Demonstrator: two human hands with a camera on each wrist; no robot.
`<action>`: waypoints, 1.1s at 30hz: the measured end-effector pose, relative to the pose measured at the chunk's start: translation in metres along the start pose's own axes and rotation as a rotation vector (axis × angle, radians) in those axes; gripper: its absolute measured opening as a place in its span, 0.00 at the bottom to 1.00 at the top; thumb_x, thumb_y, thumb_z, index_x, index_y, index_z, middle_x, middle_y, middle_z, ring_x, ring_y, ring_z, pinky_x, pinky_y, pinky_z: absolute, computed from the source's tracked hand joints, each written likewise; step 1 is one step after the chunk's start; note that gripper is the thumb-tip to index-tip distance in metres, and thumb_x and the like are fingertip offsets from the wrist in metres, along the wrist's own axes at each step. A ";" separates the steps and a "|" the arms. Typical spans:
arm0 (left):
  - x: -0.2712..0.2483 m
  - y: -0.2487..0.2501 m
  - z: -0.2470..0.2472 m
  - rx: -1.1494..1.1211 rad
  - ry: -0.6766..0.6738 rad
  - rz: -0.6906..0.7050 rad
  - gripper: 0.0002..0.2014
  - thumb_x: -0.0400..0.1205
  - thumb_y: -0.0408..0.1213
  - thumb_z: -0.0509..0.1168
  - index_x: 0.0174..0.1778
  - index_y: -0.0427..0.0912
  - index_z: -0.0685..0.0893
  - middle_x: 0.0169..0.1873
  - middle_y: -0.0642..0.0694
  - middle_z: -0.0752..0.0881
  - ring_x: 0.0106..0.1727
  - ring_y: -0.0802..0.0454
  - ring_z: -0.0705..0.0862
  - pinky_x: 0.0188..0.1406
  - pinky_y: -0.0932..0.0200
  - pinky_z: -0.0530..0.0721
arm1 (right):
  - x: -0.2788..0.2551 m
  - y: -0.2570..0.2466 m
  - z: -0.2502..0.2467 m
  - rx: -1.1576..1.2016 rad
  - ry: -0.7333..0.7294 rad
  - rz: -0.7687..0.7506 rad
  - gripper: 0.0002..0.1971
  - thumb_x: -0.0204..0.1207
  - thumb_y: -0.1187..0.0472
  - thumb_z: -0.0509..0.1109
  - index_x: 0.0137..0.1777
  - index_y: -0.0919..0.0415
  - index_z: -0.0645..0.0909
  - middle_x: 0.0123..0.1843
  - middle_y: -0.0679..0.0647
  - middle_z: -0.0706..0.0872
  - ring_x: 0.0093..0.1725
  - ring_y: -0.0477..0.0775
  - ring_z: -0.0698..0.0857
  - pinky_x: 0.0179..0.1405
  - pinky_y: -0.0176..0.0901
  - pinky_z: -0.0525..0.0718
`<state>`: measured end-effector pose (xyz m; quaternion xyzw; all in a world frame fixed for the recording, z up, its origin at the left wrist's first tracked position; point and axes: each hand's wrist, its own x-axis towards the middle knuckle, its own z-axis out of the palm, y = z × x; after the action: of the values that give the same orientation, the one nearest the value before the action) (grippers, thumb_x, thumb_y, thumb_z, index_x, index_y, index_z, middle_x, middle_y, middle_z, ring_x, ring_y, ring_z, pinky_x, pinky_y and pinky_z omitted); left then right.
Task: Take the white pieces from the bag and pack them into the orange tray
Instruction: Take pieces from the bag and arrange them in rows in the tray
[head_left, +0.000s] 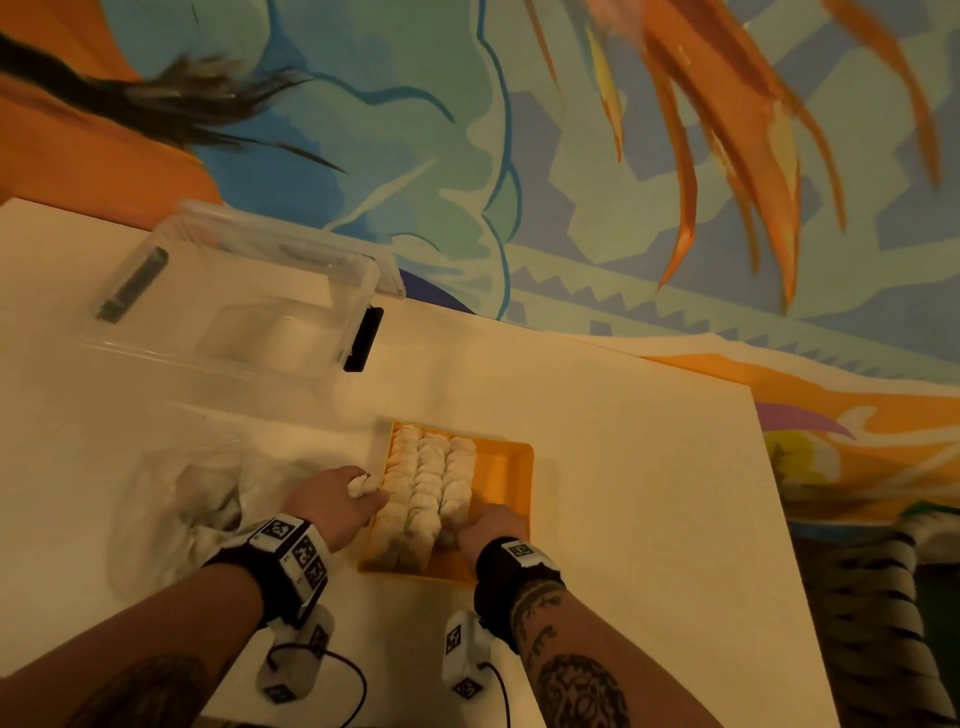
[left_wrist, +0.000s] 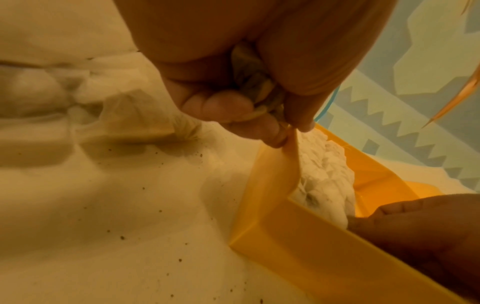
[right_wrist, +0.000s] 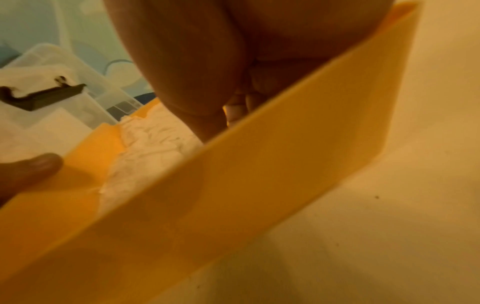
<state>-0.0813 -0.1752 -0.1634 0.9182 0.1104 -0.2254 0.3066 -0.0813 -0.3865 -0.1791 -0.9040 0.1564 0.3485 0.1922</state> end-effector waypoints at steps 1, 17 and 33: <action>0.000 0.000 0.000 0.014 -0.002 0.000 0.12 0.82 0.55 0.65 0.39 0.51 0.81 0.37 0.51 0.89 0.33 0.54 0.84 0.40 0.57 0.84 | -0.002 -0.001 -0.001 0.014 0.000 -0.002 0.14 0.79 0.56 0.66 0.60 0.62 0.83 0.60 0.59 0.87 0.58 0.60 0.86 0.47 0.43 0.83; -0.010 0.004 -0.008 -0.107 0.105 -0.059 0.21 0.77 0.55 0.68 0.61 0.48 0.78 0.51 0.46 0.89 0.46 0.47 0.85 0.44 0.56 0.80 | -0.041 -0.010 -0.012 0.027 -0.010 -0.160 0.14 0.80 0.55 0.61 0.53 0.59 0.86 0.53 0.58 0.88 0.50 0.60 0.85 0.51 0.48 0.87; -0.066 0.092 -0.012 -0.559 -0.251 0.274 0.09 0.83 0.45 0.68 0.56 0.47 0.84 0.44 0.48 0.92 0.33 0.43 0.91 0.20 0.60 0.75 | -0.074 0.010 -0.067 0.654 0.288 -0.534 0.06 0.76 0.52 0.74 0.40 0.50 0.83 0.37 0.46 0.86 0.38 0.45 0.84 0.41 0.41 0.83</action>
<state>-0.1035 -0.2446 -0.0750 0.7701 0.0051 -0.2543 0.5851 -0.0992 -0.4149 -0.0846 -0.8437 0.0448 0.0897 0.5274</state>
